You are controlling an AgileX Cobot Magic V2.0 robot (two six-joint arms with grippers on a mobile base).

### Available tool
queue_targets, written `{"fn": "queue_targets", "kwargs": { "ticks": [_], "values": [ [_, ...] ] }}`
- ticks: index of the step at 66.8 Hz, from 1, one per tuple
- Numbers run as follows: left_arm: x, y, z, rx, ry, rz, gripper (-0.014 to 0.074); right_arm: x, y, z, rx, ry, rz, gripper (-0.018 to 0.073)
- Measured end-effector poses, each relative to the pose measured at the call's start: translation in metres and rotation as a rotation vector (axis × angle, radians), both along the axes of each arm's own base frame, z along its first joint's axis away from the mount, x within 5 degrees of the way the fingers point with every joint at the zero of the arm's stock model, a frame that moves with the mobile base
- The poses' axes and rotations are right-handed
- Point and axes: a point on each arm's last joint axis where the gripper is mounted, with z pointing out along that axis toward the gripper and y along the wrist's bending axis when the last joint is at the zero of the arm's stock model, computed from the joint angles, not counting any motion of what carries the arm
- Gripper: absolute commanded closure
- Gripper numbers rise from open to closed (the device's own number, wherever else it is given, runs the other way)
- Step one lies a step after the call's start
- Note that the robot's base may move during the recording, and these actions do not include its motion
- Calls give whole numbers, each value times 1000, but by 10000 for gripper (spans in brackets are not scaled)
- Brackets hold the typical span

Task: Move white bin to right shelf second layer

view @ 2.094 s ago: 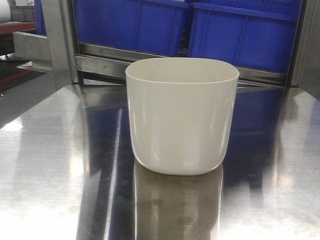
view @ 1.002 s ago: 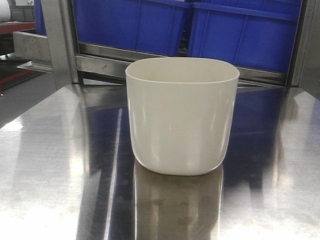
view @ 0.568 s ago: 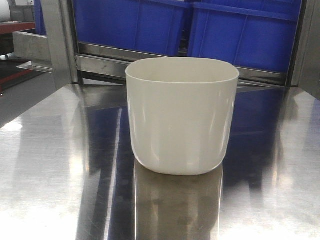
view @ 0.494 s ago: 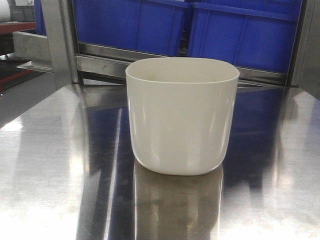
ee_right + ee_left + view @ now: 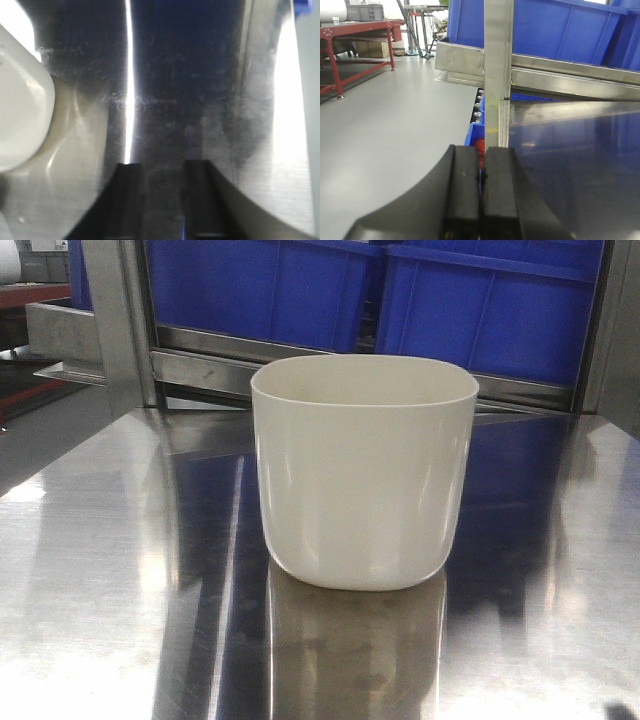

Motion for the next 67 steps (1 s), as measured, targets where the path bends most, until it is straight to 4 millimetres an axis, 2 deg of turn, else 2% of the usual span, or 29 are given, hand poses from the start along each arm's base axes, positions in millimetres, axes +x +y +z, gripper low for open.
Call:
{"fn": "queue_targets", "kwargs": {
  "ticks": [16, 30, 40, 51, 67],
  "values": [
    [0, 0, 0, 0, 0, 0, 512, 36, 49, 40, -47, 103, 50, 178],
    [0, 0, 0, 0, 0, 0, 512, 68, 81, 54, -132, 266, -5, 178],
    [0, 0, 0, 0, 0, 0, 512, 85, 97, 65, -149, 291, -19, 178],
    [0, 0, 0, 0, 0, 0, 512, 99, 112, 67, -128, 300, -14, 178],
    [0, 0, 0, 0, 0, 0, 512, 111, 125, 53, -108, 328, -3, 178]
  ]
}}
